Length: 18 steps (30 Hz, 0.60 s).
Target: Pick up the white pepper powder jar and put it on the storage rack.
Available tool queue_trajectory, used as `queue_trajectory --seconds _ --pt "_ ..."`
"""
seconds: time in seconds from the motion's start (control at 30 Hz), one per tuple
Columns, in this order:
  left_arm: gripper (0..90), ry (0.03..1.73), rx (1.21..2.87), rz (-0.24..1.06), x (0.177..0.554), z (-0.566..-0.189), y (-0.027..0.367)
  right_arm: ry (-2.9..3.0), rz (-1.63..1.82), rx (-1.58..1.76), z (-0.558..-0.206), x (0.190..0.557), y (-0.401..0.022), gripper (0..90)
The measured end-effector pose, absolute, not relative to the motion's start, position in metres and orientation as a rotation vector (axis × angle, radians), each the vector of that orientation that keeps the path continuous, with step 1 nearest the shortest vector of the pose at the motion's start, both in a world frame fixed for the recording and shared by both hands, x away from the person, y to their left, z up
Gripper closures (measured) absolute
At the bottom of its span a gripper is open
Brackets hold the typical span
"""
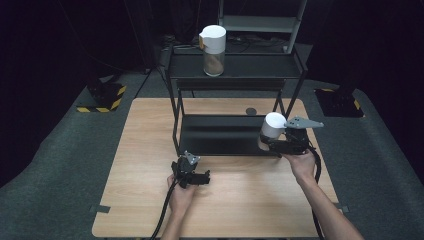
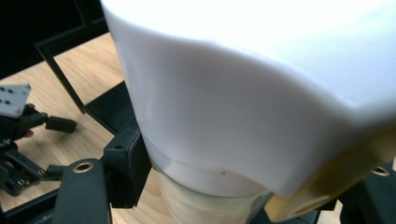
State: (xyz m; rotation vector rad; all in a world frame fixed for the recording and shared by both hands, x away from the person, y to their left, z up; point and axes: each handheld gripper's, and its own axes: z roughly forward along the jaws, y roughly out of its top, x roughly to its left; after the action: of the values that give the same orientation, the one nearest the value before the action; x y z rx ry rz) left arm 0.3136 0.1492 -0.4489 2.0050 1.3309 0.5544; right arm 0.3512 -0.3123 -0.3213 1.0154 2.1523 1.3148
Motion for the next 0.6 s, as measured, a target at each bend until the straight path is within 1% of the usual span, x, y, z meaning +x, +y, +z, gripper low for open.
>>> queue_trajectory --seconds 0.6 --pt "3.9 1.331 2.005 0.555 0.314 -0.449 0.149 2.124 1.334 1.003 -0.272 0.356 -0.315 30.4"
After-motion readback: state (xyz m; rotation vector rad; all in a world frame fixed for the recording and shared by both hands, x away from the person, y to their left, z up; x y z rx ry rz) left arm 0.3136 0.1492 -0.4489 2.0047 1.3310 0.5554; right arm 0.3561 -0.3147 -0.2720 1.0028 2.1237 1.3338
